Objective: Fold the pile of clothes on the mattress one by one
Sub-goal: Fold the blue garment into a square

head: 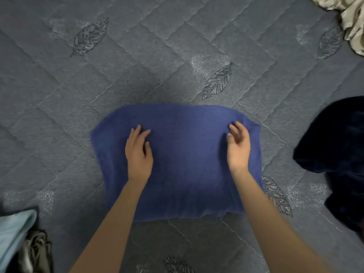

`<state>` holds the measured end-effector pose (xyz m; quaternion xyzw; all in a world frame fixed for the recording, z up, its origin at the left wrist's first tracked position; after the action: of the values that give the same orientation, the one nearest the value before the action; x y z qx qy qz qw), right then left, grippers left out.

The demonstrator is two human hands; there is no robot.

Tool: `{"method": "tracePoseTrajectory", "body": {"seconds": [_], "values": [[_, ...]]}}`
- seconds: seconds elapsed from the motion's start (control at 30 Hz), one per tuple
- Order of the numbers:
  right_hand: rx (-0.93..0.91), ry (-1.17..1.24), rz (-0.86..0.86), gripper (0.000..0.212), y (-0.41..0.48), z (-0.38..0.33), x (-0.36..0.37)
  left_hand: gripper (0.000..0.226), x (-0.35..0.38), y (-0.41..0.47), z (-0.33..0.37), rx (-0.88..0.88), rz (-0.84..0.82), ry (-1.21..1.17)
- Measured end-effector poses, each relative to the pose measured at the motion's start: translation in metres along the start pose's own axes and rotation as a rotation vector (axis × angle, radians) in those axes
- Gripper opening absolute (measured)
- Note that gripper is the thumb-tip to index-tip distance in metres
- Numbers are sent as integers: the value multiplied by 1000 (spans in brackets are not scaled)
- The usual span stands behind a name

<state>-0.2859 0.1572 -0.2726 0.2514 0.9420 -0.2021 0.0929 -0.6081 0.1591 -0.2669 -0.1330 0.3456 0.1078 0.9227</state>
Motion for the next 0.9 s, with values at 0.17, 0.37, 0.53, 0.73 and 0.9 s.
{"method": "tracePoseTrajectory", "body": {"seconds": [0.17,0.37,0.53,0.73,0.9], "values": [[-247,-615,-111,59,-16,4,-11,62,55,-35,11,284,-172,598],[-35,-716,10,95,-29,33,-71,67,102,-116,54,575,-271,678],[-50,-562,13,81,-41,37,-92,67,140,-165,47,627,-395,760],[169,-335,-32,42,-42,59,-109,53,141,-184,70,648,-371,552],[170,-204,-50,32,-31,60,-104,66,174,-232,98,813,-453,488]]}}
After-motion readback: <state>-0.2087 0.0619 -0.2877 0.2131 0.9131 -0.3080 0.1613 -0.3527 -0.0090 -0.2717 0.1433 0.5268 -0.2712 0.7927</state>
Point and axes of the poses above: each hand's wrist, its own y-axis towards the middle knuckle, its own x-axis out of the palm, z = x × y, the point moved 10 cm from there along y, towards the middle knuckle, and after that the axes turned 5 degrees about -x, right-handed, at the moved point
